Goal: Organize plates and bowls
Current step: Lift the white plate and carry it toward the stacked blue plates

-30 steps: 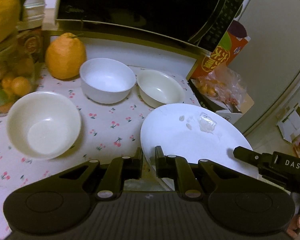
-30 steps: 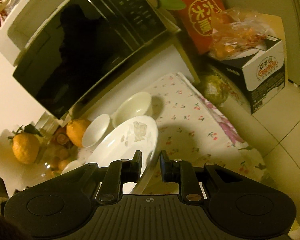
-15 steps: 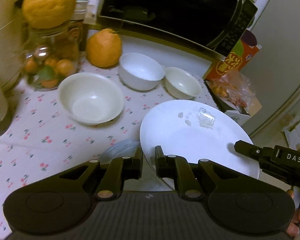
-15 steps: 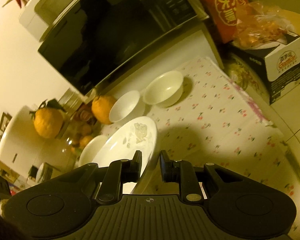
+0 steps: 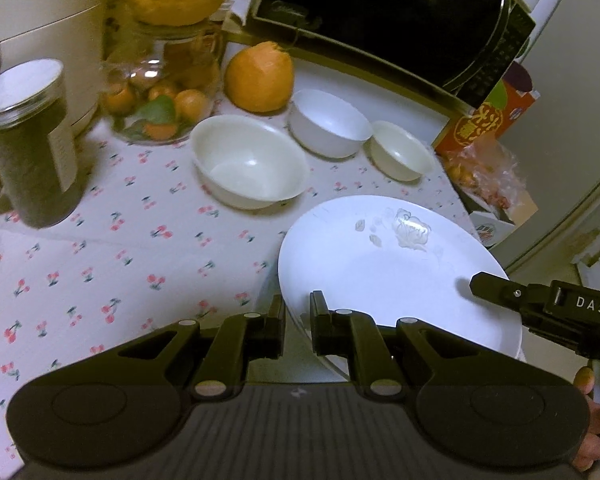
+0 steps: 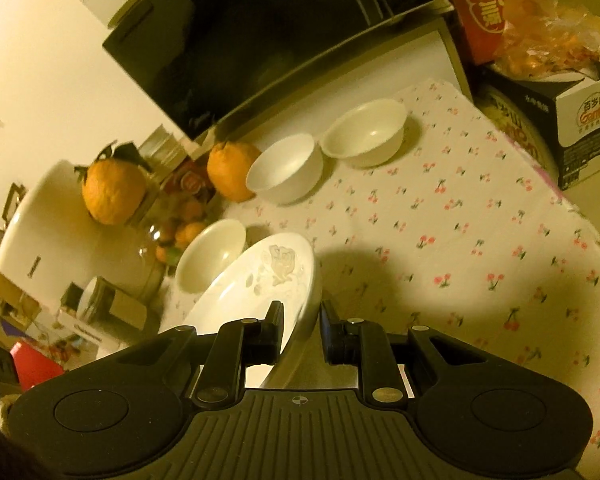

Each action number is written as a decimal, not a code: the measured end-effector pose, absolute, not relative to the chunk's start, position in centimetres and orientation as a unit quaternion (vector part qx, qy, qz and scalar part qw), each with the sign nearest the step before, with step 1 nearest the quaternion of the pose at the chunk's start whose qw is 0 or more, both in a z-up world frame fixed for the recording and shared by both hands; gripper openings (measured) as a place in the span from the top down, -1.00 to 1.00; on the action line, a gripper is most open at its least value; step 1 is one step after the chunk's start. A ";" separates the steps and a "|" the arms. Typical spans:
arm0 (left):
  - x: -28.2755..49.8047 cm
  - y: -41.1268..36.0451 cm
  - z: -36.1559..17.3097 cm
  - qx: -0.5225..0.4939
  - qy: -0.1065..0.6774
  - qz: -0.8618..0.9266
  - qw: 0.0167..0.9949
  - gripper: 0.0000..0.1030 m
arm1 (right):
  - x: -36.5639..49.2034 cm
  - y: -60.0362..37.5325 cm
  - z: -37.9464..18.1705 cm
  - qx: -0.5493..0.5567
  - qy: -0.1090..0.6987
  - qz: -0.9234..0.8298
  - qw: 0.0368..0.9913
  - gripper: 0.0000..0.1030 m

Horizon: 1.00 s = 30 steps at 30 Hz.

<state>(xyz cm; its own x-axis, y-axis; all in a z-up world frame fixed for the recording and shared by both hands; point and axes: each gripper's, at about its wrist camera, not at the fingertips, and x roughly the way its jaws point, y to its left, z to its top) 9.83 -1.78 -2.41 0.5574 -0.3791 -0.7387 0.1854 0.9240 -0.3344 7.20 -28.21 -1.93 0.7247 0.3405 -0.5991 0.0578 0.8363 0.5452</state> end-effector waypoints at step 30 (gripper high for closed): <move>7.5 -2.6 -3.8 -0.030 0.438 -0.148 0.886 0.79 | 6.3 -24.8 -3.5 0.153 0.410 0.058 0.897 0.59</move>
